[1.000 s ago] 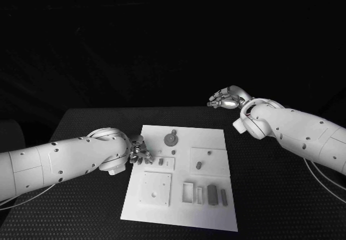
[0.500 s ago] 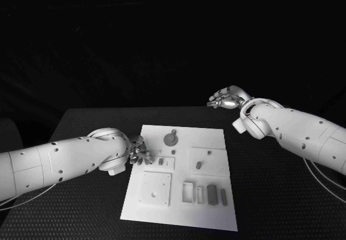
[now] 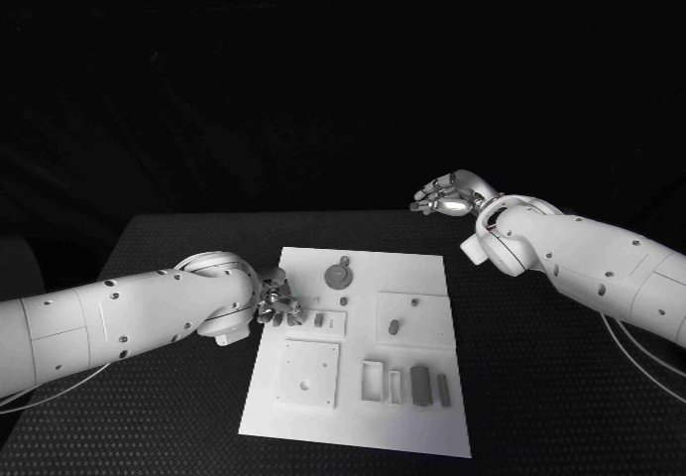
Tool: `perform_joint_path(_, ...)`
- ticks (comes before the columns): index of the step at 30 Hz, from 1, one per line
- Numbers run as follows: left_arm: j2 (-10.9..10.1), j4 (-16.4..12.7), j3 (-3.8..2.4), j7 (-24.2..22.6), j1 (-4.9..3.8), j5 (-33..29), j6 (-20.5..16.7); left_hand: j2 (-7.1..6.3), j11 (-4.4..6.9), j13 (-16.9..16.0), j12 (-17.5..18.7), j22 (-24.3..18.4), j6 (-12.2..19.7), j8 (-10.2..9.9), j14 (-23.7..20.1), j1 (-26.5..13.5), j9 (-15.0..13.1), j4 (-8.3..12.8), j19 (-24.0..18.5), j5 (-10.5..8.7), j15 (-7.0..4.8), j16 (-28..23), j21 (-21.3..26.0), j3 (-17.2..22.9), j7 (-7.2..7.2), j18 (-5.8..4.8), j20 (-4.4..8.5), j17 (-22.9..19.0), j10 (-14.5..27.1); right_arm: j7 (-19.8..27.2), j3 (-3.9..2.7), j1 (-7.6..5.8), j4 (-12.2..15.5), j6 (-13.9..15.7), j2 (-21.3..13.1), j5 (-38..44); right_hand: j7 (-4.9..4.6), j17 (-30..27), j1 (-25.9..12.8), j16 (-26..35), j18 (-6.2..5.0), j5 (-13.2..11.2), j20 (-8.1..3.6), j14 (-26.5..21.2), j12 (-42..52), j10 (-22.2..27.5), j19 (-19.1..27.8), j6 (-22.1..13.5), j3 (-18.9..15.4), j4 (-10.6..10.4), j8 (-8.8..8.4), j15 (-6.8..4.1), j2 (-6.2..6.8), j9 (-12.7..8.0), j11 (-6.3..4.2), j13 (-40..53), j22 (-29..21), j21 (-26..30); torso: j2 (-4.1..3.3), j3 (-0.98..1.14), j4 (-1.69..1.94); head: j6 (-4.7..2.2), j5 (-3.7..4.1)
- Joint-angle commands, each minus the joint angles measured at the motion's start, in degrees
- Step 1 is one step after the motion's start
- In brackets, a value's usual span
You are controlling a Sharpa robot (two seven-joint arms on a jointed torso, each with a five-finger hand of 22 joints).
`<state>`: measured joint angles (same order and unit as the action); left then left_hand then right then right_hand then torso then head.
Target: Assemble the parts on the task board
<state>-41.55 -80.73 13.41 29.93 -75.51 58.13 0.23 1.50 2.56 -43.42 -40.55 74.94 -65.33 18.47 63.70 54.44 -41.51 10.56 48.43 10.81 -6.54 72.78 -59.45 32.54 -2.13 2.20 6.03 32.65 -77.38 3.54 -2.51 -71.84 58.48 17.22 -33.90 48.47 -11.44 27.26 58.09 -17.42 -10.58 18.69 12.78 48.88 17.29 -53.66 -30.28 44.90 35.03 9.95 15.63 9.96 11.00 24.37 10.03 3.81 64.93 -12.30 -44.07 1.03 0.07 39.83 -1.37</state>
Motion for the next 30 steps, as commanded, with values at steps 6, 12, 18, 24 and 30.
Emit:
perform_joint_path(6,1.25,0.69,0.17,3.09,0.18,2.66,2.53,0.54,1.64,-0.34,-0.57,1.11,-0.58,0.62,0.79,0.06,-2.56,2.05,0.54,1.0,-0.81,0.62,-0.42,1.71,0.29,0.48,6.41,0.17,-2.29,0.4,-0.01,0.03,0.11,-0.69,0.01,-0.06,-1.02,-0.11,0.34,-0.07,0.76,0.33,0.07,-0.38,-0.39,-0.13,0.36,-0.42,-0.08,-0.34,0.03,-0.05,0.14,-0.09,0.25,0.04,0.08,0.31,0.02,0.01,0.05,0.13,0.0)
perform_joint_path(12,2.19,0.64,0.19,3.92,0.15,2.92,3.54,0.77,1.75,-0.83,-0.99,1.05,-1.02,0.84,1.17,-1.54,-3.14,2.14,0.87,3.82,-1.12,1.02,-0.82,1.39,0.48,0.56,6.6,0.29,-2.76,0.38,-0.01,0.03,0.11,-0.79,0.04,-0.06,-1.01,-0.13,0.37,-0.08,0.77,0.34,0.06,-0.4,-0.44,-0.15,0.36,-0.43,-0.08,-0.32,0.04,-0.05,0.14,-0.09,0.25,0.04,0.11,0.34,0.01,0.05,-0.03,0.16,-0.02)
perform_joint_path(18,2.67,0.62,0.2,4.08,0.15,3.7,3.89,0.82,1.78,-0.92,-1.05,1.04,-1.22,0.9,1.25,-2.02,-3.24,2.02,0.9,3.88,-1.16,1.1,-0.88,1.32,0.54,0.56,6.63,0.32,-2.88,0.38,-0.01,0.03,0.15,-0.78,0.02,-0.06,-1.01,-0.16,0.44,-0.1,0.78,0.34,0.05,-0.41,-0.51,-0.18,0.37,-0.44,-0.07,-0.29,0.06,-0.05,0.15,-0.1,0.24,0.05,0.15,0.38,0.02,0.06,-0.01,0.2,0.05)
perform_joint_path(24,2.7,0.32,0.2,4.19,0.15,4.12,4.41,0.9,1.8,-0.94,-1.06,1.04,-1.26,0.9,1.28,-2.08,-3.27,2.03,0.91,3.95,-1.17,1.13,-0.9,1.36,0.56,0.58,6.65,0.33,-2.92,0.38,-0.01,0.03,0.14,-0.8,-0.01,-0.06,-1.02,-0.18,0.47,-0.11,0.78,0.33,0.05,-0.42,-0.54,-0.19,0.36,-0.44,-0.07,-0.28,0.06,-0.05,0.15,-0.1,0.24,0.05,0.18,0.41,0.03,0.06,-0.04,0.19,-0.01)
perform_joint_path(30,2.65,0.14,0.21,4.55,0.15,4.39,3.97,0.16,1.65,-1.02,-0.99,0.99,-1.23,0.7,1.24,-2.77,-3.3,1.6,0.95,1.95,-1.31,1.06,-0.98,1.34,0.5,0.63,6.77,0.27,-2.96,0.38,-0.01,0.03,0.15,-0.76,-0.06,-0.06,-1.03,-0.21,0.47,-0.12,0.8,0.33,0.06,-0.43,-0.6,-0.21,0.37,-0.46,-0.09,-0.28,0.07,-0.05,0.19,-0.11,0.24,0.05,0.21,0.44,0.01,0.01,0.0,0.18,0.1)
